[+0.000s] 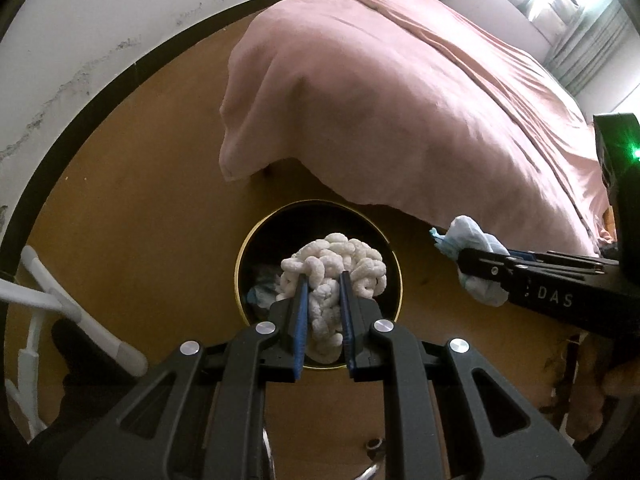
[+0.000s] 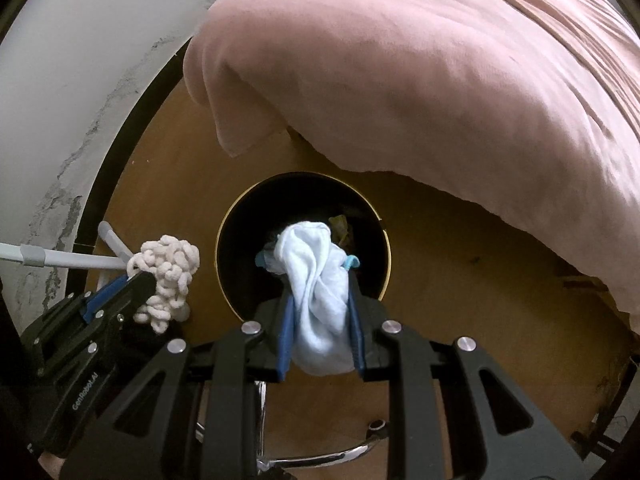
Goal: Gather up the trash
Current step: 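Carry the snack cluster and white cloth over the black bin and open both tools, then move both open tools back to the desk toward the grey socks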
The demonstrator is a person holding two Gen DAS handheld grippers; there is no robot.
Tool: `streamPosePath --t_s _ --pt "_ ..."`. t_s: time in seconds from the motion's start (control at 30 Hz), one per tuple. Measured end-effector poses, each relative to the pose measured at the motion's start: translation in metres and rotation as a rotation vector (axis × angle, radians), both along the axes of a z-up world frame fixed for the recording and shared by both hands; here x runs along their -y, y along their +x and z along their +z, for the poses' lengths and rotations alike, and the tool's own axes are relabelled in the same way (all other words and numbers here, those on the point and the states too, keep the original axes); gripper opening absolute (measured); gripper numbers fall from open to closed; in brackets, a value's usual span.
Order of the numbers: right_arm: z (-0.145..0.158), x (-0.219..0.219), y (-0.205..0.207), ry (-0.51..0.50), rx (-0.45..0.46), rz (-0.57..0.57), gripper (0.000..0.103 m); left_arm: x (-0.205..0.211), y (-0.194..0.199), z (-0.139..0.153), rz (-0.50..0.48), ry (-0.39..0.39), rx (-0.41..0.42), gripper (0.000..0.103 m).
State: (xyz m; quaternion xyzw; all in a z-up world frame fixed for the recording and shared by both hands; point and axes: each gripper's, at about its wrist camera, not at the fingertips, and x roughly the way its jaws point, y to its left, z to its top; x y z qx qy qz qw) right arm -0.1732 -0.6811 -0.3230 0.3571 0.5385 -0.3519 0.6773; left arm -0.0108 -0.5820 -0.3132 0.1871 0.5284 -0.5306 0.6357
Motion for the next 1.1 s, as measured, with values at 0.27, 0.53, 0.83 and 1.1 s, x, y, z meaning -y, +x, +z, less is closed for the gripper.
streamPosePath --t_s 0.27,0.53,0.83,1.1 --pt "0.003 -0.001 -0.001 -0.002 0.009 0.0 0.024 0.0 0.002 0.003 0.008 -0.01 0.005 0.058" --pt "0.004 -0.003 -0.003 -0.004 0.019 -0.002 0.024 -0.003 0.0 0.006 0.006 -0.02 0.004 0.064" --pt "0.014 -0.002 -0.003 -0.036 0.05 -0.024 0.066 -0.012 0.001 0.01 0.015 -0.023 0.014 0.081" --pt "0.056 -0.002 -0.009 -0.153 0.083 -0.049 0.071 -0.028 -0.01 0.053 -0.009 -0.06 0.097 0.087"
